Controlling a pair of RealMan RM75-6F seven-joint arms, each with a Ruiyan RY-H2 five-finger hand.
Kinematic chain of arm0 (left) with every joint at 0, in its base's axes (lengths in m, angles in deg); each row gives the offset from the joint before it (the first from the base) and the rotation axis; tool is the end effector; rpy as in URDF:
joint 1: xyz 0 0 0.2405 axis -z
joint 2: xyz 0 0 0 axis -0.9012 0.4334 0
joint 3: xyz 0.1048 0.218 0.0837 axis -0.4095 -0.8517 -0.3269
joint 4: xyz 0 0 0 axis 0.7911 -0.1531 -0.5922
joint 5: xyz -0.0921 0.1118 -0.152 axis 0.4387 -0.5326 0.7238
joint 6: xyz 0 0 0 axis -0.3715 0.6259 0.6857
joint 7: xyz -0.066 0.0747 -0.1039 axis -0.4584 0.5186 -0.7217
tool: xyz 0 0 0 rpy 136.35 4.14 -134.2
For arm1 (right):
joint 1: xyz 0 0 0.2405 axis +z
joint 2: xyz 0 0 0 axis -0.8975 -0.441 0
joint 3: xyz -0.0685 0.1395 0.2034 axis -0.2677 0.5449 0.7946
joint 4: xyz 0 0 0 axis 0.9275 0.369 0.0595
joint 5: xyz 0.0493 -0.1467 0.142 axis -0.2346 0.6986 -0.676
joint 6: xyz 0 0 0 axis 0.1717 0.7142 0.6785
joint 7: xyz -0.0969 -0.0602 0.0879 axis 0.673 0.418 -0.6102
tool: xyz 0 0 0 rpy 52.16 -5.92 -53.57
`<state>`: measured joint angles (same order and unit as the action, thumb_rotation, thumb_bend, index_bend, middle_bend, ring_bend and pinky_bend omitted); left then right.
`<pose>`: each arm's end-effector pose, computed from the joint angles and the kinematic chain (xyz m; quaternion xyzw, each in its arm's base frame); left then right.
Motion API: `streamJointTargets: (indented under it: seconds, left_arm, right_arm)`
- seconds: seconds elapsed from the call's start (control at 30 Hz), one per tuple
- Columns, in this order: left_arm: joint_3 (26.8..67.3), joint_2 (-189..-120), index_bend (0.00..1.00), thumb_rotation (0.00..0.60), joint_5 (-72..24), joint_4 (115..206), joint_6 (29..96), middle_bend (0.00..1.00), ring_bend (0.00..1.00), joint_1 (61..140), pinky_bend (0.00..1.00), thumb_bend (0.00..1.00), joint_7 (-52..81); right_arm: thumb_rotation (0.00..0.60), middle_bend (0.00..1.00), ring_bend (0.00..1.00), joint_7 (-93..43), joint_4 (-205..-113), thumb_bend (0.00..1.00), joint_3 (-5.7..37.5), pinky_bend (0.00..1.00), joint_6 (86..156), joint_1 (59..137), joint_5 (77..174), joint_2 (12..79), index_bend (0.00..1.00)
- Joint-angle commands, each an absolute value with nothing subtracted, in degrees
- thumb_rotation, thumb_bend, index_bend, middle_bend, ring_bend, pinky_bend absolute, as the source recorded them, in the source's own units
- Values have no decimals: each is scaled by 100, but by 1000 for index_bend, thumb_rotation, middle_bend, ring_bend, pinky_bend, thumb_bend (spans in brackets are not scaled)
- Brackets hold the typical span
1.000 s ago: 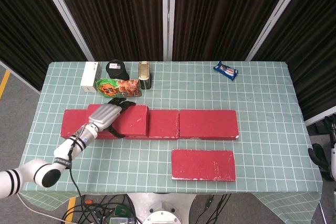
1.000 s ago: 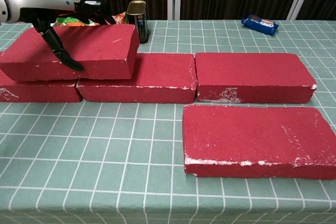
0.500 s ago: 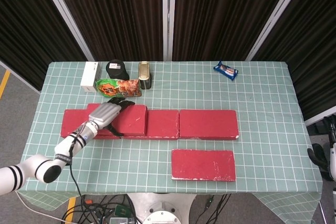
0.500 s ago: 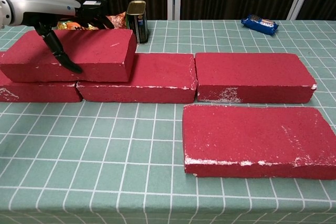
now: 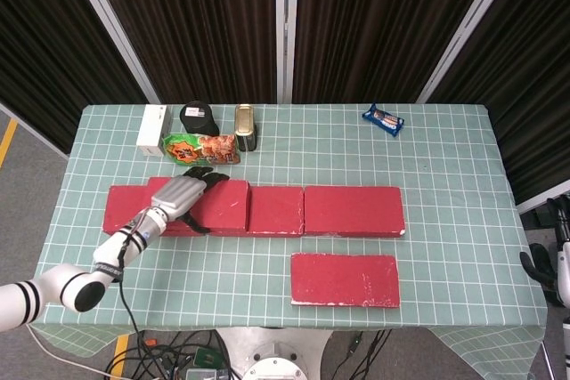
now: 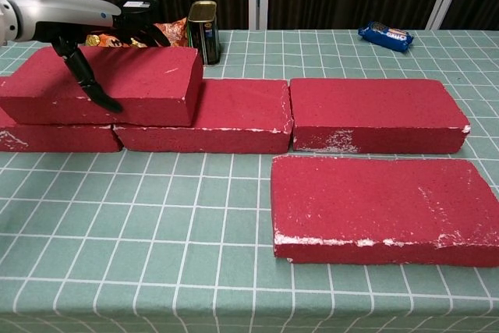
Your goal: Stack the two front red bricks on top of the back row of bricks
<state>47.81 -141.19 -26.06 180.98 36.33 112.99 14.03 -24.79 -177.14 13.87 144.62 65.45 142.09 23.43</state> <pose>-0.1450 0.3597 0.0432 -0.7643 -0.4590 -0.3214 0.3191 -0.3273 -0.1804 0.2039 0.5258 -0.3730 0.3898 0.6576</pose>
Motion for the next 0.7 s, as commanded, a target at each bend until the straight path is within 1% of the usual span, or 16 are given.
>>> streamJointTargets:
  seconds: [0.03,0.7]
  left_arm:
    - [4759,-14148,109,600,-2554,18065,3635,187,0,11316,16,34,1428]
    - [4621,-14227,105,600,-1980,18165,3765,194,0,11502,20,35,1974]
  right_arm:
    - [600,0,0,-2478,-17706,200,1383,0,14453,6548,14207,2352,0]
    - [600,0,0,-2558,-17589,201,1378,0,14388,6556,14164,2400,0]
